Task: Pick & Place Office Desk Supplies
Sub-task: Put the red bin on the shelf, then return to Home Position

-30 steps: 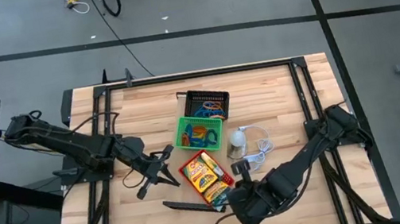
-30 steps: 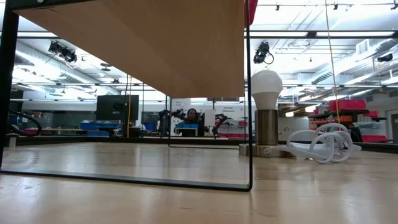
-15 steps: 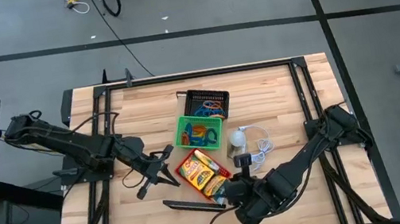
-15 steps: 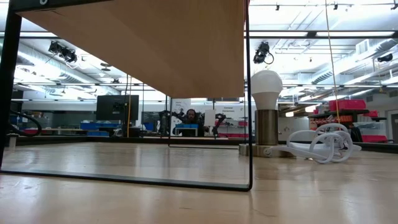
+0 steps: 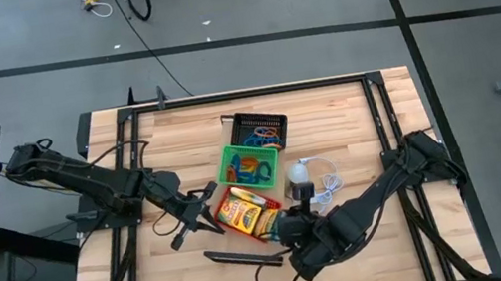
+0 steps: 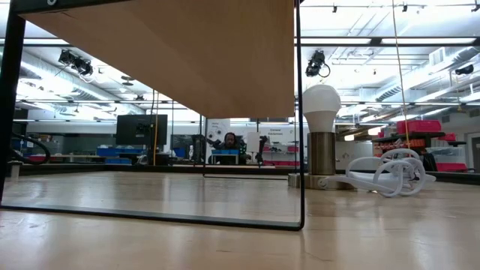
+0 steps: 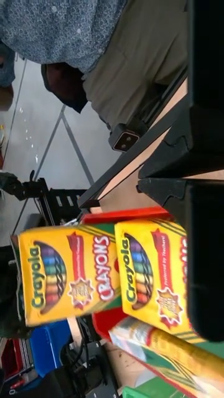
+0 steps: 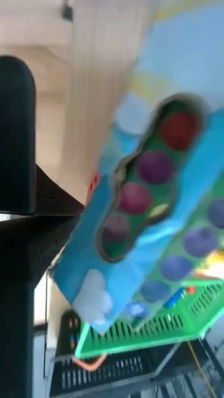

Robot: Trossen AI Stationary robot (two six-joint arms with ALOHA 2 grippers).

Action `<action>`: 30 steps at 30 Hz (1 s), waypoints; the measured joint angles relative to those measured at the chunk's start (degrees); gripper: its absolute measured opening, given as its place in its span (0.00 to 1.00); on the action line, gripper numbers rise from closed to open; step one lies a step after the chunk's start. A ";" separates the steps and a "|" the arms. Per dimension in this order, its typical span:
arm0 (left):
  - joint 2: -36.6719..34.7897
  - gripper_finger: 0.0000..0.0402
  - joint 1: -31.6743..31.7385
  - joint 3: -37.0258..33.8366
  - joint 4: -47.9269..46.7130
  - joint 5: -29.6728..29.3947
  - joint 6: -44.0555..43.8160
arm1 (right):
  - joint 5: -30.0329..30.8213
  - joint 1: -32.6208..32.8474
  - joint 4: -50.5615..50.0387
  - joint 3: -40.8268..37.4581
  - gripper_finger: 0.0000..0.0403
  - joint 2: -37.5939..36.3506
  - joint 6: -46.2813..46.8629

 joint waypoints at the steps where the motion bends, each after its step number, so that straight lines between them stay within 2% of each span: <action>1: 0.00 0.01 0.00 0.00 0.01 0.23 -0.15 | 0.55 -0.22 0.00 0.00 0.00 0.00 -0.09; 14: -0.01 0.01 -0.02 -0.02 0.02 0.55 -0.32 | 6.39 -3.92 0.02 0.00 0.00 -0.02 -2.74; 18: -1.61 0.01 -0.02 -0.04 -1.30 -1.21 0.63 | 8.48 -4.01 -1.06 0.00 0.00 -0.02 -2.45; 25: -10.16 0.01 -0.02 -0.07 -8.53 -6.55 1.23 | 9.40 -2.21 -3.68 0.00 0.00 -0.17 -0.14; 30: -20.40 0.01 -0.02 -0.07 -13.85 -11.62 1.36 | 10.06 -0.13 -3.81 0.07 0.00 -3.82 -0.16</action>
